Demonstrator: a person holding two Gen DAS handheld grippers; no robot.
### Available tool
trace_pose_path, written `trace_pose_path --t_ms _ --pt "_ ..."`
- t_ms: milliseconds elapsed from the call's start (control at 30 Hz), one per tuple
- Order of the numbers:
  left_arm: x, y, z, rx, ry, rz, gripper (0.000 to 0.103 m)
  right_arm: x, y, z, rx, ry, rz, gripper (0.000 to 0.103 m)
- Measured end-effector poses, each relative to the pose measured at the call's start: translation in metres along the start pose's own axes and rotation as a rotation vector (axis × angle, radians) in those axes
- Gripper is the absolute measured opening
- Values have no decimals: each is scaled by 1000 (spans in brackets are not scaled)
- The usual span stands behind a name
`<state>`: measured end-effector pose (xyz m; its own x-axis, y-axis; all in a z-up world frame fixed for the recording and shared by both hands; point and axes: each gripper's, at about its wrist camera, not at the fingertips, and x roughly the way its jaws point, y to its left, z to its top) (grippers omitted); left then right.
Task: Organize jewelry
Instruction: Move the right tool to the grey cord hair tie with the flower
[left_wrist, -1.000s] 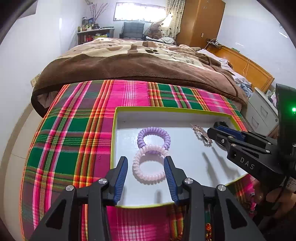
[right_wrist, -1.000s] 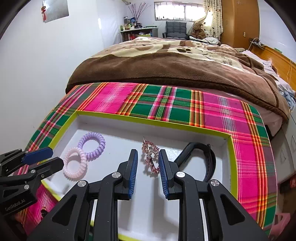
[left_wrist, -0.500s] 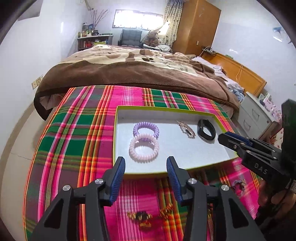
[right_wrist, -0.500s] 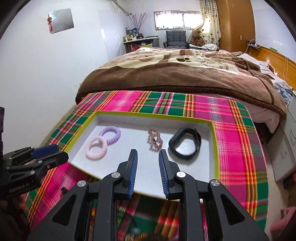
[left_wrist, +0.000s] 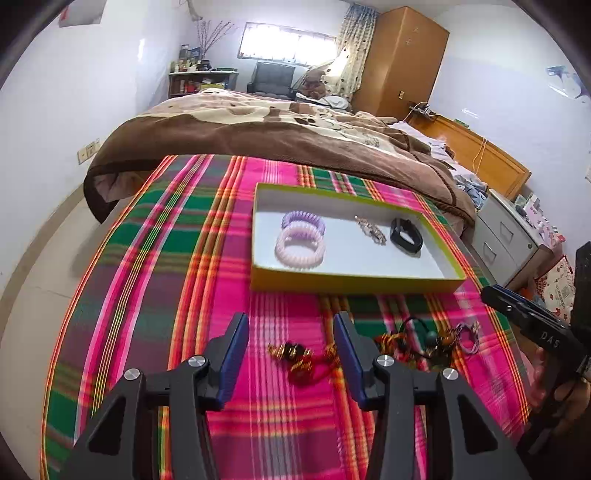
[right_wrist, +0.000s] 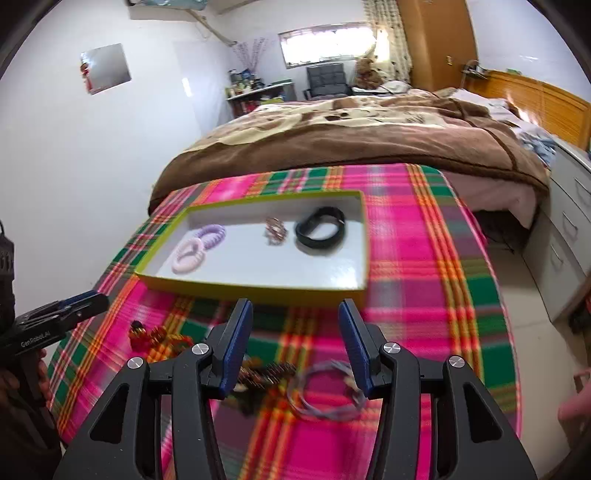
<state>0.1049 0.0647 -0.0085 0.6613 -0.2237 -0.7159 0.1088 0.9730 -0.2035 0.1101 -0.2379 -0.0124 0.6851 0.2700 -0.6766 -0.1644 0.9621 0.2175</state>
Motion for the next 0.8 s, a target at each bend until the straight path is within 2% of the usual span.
trace_pose_path --t_ms 300,800 --pt "-8 11 -23 -38 5 13 47 1 -25 -31 23 63 -104 49" --pt "-7 17 -36 -61 30 42 47 25 -19 -36 -31 139 -105 49"
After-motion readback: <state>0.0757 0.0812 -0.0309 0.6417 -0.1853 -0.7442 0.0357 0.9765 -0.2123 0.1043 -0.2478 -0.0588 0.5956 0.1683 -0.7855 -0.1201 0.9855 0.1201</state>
